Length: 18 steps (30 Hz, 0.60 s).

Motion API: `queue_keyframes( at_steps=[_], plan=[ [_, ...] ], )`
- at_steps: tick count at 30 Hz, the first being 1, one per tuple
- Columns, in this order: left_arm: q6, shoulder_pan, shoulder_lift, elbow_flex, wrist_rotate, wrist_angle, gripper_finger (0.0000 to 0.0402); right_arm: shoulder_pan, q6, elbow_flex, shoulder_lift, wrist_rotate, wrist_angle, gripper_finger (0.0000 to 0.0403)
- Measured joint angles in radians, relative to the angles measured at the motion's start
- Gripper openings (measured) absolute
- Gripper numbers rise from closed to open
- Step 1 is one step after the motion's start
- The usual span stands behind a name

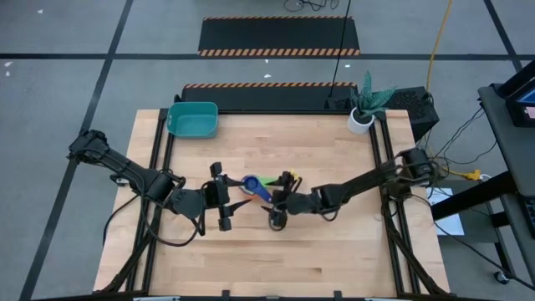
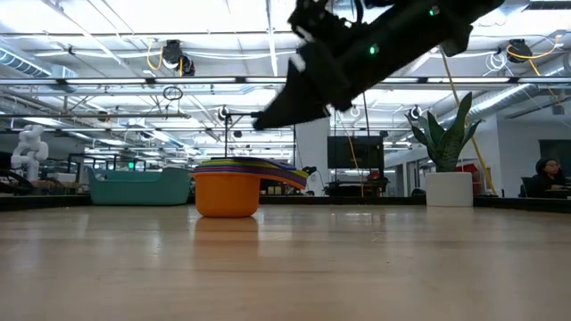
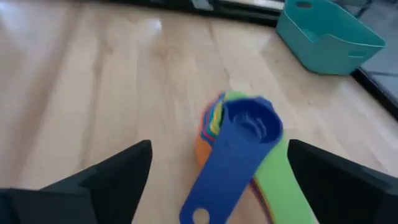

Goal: Nest measuring cups in basket
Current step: Stack the dark blue measuring cup on top of the green measuring cup

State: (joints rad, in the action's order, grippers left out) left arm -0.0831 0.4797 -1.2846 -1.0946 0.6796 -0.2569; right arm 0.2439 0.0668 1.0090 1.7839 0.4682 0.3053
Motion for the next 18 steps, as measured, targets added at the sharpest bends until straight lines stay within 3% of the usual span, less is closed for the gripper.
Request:
queue_keyframes(
  at_steps=[11, 18],
  plan=[
    [0.002, -0.002, 0.000, 0.000, 0.000, -0.002, 0.0218, -0.005, -0.016, 0.094, 0.090, 0.133, -0.154, 0.0384],
    [0.001, -0.002, 0.000, 0.000, 0.000, 0.000, 0.0218, -0.028, 0.024, 0.094, 0.090, 0.074, -0.204, 0.0384]
  ],
)
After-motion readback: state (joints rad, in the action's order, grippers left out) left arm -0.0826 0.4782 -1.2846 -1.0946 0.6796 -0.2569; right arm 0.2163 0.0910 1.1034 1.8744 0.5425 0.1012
